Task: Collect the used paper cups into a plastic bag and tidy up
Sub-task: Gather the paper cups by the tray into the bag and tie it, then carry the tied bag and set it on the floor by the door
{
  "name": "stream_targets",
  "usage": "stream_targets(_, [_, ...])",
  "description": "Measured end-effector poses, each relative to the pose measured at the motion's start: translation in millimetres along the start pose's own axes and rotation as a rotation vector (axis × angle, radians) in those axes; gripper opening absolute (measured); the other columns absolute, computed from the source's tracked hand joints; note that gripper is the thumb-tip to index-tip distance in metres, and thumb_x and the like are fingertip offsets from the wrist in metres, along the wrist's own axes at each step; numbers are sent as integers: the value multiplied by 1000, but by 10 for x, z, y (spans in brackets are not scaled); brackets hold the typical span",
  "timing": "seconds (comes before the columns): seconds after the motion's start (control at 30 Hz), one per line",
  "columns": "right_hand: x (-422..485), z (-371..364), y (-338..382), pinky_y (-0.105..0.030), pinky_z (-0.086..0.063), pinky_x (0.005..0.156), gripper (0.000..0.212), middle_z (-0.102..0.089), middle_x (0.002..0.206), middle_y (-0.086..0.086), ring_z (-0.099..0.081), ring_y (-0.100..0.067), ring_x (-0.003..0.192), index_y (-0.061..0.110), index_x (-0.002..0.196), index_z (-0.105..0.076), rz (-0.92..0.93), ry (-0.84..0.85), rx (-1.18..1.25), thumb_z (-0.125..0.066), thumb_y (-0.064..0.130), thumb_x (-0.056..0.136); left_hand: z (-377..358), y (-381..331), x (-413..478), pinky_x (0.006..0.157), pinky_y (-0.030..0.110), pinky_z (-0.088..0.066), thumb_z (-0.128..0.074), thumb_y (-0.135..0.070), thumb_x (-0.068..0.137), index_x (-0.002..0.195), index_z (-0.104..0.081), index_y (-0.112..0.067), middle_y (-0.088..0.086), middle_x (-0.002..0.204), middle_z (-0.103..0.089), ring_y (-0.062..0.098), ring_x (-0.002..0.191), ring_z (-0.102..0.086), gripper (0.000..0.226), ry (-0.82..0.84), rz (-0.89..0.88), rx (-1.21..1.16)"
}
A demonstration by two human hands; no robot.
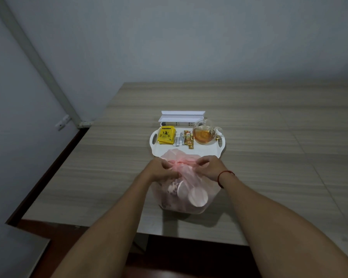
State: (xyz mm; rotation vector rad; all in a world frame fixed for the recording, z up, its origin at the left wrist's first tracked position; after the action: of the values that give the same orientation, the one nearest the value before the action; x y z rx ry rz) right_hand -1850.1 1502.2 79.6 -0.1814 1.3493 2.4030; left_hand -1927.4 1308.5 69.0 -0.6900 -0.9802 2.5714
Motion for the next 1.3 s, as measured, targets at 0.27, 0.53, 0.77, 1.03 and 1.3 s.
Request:
stream_targets(0.27, [-58,-48,11,-35,-54,86,16,-72,99,-10,-65,-26,92,11,94,-74,21,-94,-340,-64,22,88,-228,-166,-75,79,36,-59,-70,-20,84,85,-79,-16,4,81,-74,20,82,-69,10,-248,49,282])
stream_targets(0.53, [-251,-111,-101,-34,-48,81,18,-67,111,-13,-63,-31,102,13,95,-65,16,-142,-475,-48,17,96,-365,-140,-286,75,35,-56,-63,-14,82,95,-73,-10,11,104,-68,26,93,-67,17,-467,204,426])
stream_targets(0.77, [-411,-164,104,-35,-49,84,26,-66,115,-15,-61,-32,106,7,109,-64,97,-227,-437,-42,6,95,-140,-257,-581,71,35,-52,-59,-6,85,94,-73,-10,10,98,-71,29,93,-68,18,-590,227,437])
stream_targets(1.03, [-631,-579,942,-35,-49,83,24,-66,113,-17,-61,-35,105,5,105,-67,242,-210,-327,-46,8,93,712,-91,-1239,84,39,-54,-58,-15,86,103,-69,-8,17,110,-68,35,105,-64,22,-720,258,212])
stream_targets(1.3, [-1255,-2028,1990,-36,-50,88,27,-69,111,-20,-63,-36,107,8,102,-73,428,-36,-295,-49,13,90,1540,1168,-2618,78,37,-56,-57,-15,88,99,-74,-7,15,102,-72,31,96,-68,22,-879,440,111])
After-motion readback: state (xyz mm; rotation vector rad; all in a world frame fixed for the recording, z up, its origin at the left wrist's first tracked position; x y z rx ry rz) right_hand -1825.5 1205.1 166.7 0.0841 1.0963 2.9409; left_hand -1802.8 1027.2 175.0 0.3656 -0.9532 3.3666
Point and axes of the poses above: each hand's wrist, its own x-axis towards the middle knuckle, its own z-axis out of the back of the hand, y = z × x, the point moved 4 cm from there along x, towards the middle knuckle
